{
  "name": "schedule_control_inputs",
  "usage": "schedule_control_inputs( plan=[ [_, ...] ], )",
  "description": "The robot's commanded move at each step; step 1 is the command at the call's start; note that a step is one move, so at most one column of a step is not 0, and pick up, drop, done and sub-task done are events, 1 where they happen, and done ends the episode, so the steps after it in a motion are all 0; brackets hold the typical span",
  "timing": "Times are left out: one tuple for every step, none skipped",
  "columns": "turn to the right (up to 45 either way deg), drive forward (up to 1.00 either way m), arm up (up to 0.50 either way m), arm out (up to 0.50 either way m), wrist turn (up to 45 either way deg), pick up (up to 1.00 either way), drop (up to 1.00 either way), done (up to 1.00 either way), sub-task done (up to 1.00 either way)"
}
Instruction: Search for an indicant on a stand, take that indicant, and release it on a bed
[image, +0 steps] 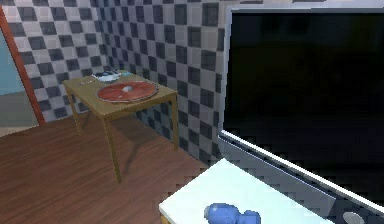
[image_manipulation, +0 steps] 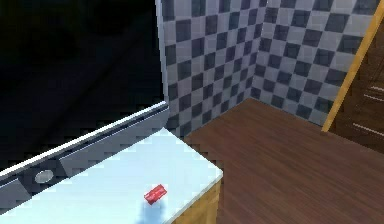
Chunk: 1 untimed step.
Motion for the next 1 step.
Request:
schedule_control_inputs(
  plan=[
    [0.0,0.00,0.28,0.00,0.0,0.00,0.00,0.00,0.00]
  ],
)
